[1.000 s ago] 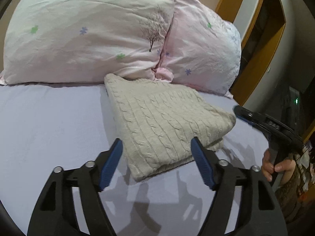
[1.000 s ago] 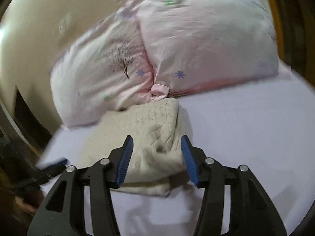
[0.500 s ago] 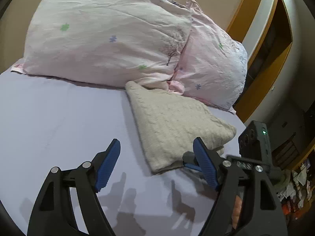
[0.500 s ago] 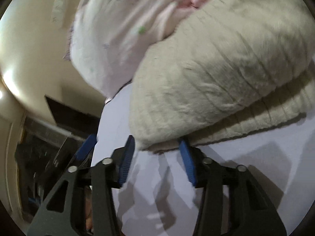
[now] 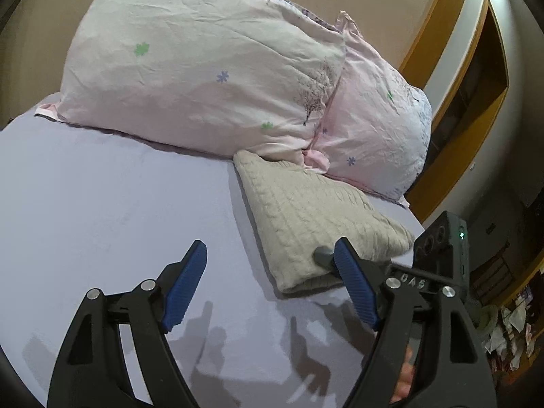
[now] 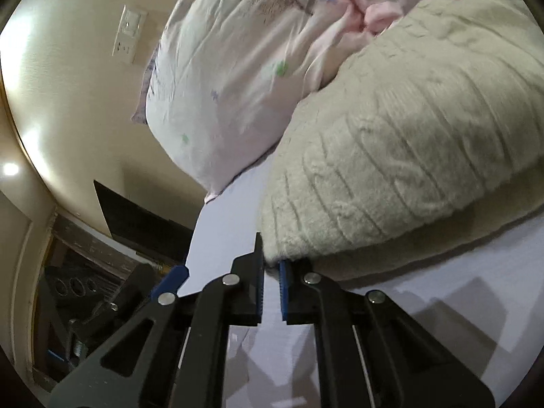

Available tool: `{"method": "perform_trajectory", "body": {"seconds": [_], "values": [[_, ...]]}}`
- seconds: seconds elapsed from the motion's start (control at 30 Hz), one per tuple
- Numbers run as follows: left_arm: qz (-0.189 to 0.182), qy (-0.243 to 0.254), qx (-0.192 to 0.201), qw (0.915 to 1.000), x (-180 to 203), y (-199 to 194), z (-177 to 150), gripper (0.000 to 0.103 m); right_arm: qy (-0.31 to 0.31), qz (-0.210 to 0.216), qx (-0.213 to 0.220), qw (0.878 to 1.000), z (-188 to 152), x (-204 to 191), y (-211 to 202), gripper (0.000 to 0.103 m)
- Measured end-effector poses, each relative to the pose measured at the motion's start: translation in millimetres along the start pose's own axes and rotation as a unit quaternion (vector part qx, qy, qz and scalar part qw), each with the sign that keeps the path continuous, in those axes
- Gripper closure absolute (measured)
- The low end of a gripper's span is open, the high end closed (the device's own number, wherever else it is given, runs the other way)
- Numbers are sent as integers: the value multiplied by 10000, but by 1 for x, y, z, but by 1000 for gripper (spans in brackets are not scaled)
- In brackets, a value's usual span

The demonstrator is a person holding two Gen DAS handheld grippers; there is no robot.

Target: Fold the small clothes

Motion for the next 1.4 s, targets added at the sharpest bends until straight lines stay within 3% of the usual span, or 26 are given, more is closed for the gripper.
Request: {"method": "perform_trajectory", "body": {"seconds": [0.07, 0.2, 0.3, 0.37, 0.43, 0.53, 0.57, 0.63, 0.67, 0.77, 0.83, 0.87, 0.9, 0.97, 1.03, 1.17, 1.27, 1.4], "values": [[-9, 15, -41, 10000, 1, 1, 0, 25, -81, -145, -259, 9995, -5, 5, 11, 95], [-59, 228, -144, 9996, 12, 4, -5, 20, -739, -117, -650, 9951, -16, -5, -14, 74], [-203, 423, -254, 9986, 30, 14, -10, 18, -1614, -245, 109, 9865, -3, -24, -77, 74], [-306, 537, -310, 9976, 46, 25, -13, 18, -2018, -775, 799, 9731, 18, -27, -117, 74], [-410, 616, -372, 9966, 67, 42, -15, 18, -2055, -1206, 972, 9663, 43, -16, -130, 76], [-460, 680, -422, 9957, 85, 63, -20, 18, -2272, -1947, 503, 9529, 66, 9, -108, 77], [-385, 762, -490, 9951, 87, 71, -24, 18, -2446, -2454, 58, 9380, 65, 22, -93, 79], [187, 1060, -957, 9896, 83, 99, -41, 19, -2489, -3160, -885, 9112, 51, 58, -69, 85], [297, 1142, -1121, 9867, 80, 106, -47, 19, -2497, -3067, -851, 9145, 47, 62, -67, 86], [527, 1561, -998, 9813, 82, 108, -59, 19, -2459, -3014, -733, 9183, 46, 58, -80, 86], [526, 1521, -847, 9833, 81, 94, -61, 19, -2412, -2738, -352, 9304, 41, 43, -99, 64], [480, 1475, -783, 9848, 80, 87, -62, 19, -2423, -2586, -201, 9349, 34, 39, -110, 31], [478, 1418, -684, 9864, 77, 77, -65, 17, -2460, -2436, 63, 9381, 27, 31, -125, 7], [690, 1362, -495, 9870, 70, 64, -71, 7, -2579, -2375, 395, 9357, 20, 19, -143, 2], [1027, 1321, -304, 9854, 63, 56, -76, 6, -2622, -2469, 489, 9316, 7, 21, -151, 2], [1276, 1181, -369, 9841, 50, 63, -77, 3, -2526, -3096, -71, 9167, -3, 41, -131, 2], [1375, 1064, -471, 9836, 42, 72, -76, 2, -2405, -3126, -386, 9181, -5, 53, -115, 2], [1598, 1015, -651, 9798, 32, 82, -79, 1, -2404, -3329, -714, 9090, -9, 59, -103, 2]]}}
Point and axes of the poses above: each gripper's, at about its wrist camera, not at the fingertips, and y roughly the way its jaws point, x to its right, z to its top, the point moved 6 cm from there along y, roughly the way its jaws point, and after that the axes turned 13 degrees about -y, right-handed, at the moved point
